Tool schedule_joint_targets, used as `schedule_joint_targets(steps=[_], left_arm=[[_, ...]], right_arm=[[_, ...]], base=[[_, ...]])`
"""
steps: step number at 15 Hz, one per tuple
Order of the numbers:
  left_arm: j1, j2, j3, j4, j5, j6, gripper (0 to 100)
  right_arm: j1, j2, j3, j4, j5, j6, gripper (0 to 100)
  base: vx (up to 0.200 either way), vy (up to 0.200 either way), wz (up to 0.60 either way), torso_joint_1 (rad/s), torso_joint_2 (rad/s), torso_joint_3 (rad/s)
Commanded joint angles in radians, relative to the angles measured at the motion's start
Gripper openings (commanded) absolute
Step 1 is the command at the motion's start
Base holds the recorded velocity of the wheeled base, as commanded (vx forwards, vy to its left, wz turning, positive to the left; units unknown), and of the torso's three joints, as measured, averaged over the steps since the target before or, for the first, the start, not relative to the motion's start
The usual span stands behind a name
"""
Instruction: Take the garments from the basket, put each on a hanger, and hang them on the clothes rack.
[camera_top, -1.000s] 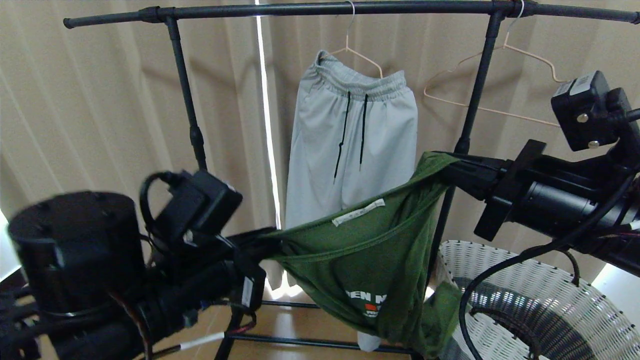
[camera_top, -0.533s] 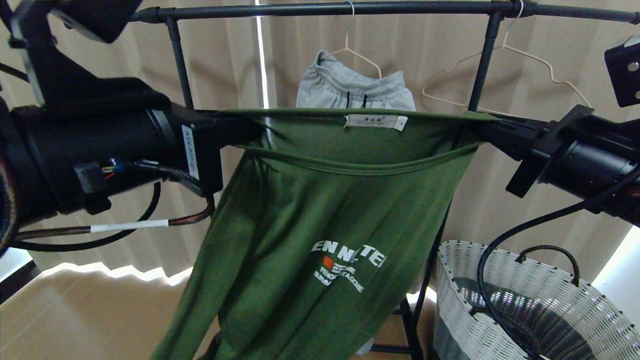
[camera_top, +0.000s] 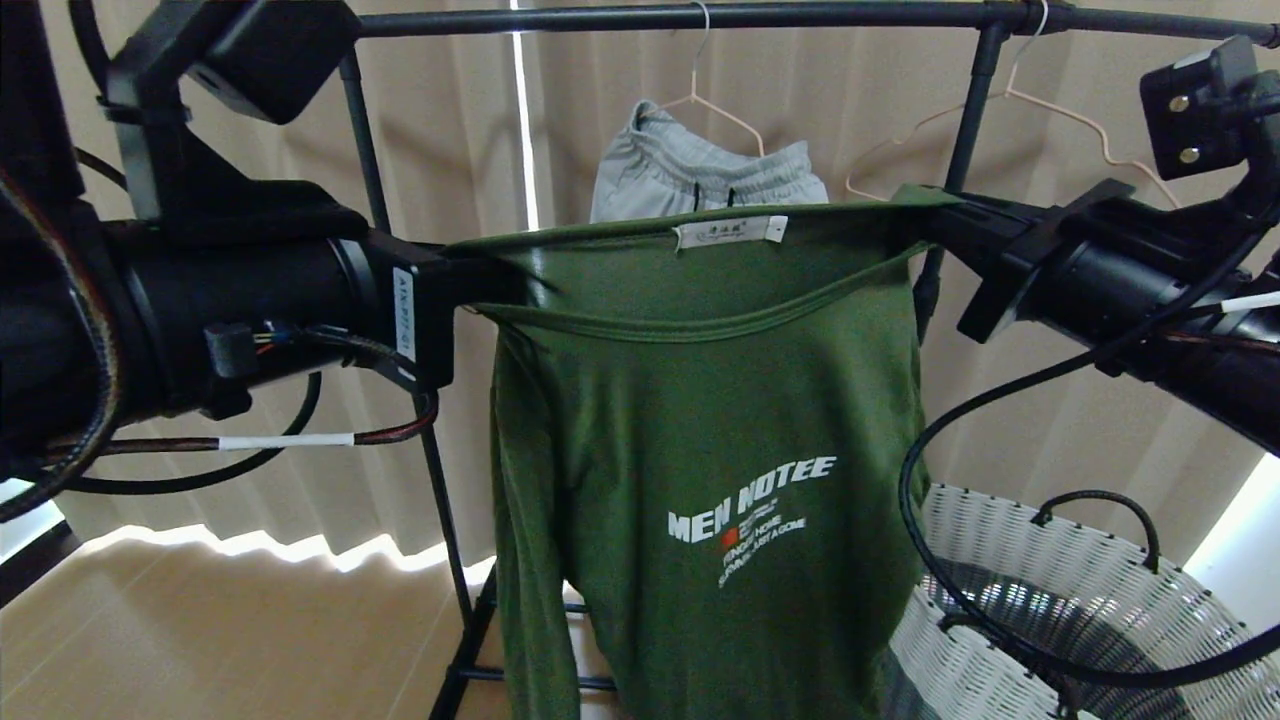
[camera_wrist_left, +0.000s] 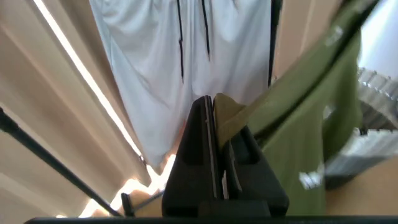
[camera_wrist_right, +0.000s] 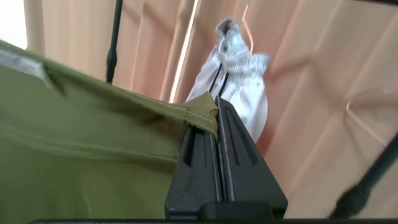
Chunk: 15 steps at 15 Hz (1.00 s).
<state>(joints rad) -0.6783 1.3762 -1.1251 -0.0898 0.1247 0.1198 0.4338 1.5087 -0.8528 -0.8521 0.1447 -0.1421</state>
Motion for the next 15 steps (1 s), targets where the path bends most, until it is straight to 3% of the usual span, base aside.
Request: schedule_joint_targets(steps=[1, 5, 11, 13, 15], left_arm=[[-0.014, -0.058, 0.01, 0.035, -0.002, 0.0, 0], [-0.07, -0.152, 0.01, 0.114, -0.108, -0.055, 0], [-0.055, -0.126, 0.013, 0.108, -0.102, -0.046, 0], [0.023, -0.066, -0.002, 0.071, -0.094, 0.024, 0], [0.04, 0.015, -0.03, -0.027, -0.066, 0.047, 0]], right_arm=[[-0.007, 0.091, -0.032, -0.022, 0.004, -0.001, 0], [-0.007, 0.191, -0.134, -0.058, 0.007, 0.001, 0], [-0.012, 0.163, -0.135, -0.035, -0.002, -0.004, 0], [-0.012, 0.08, -0.129, 0.05, -0.004, -0.004, 0], [-0.012, -0.019, -0.129, 0.185, -0.004, -0.005, 0]], base=[[0.0, 0.0, 0.0, 0.0, 0.0, 0.0], [0.0, 0.0, 0.0, 0.0, 0.0, 0.0], [0.0, 0.0, 0.0, 0.0, 0.0, 0.0], [0.0, 0.0, 0.0, 0.0, 0.0, 0.0], [0.0, 0.0, 0.0, 0.0, 0.0, 0.0]])
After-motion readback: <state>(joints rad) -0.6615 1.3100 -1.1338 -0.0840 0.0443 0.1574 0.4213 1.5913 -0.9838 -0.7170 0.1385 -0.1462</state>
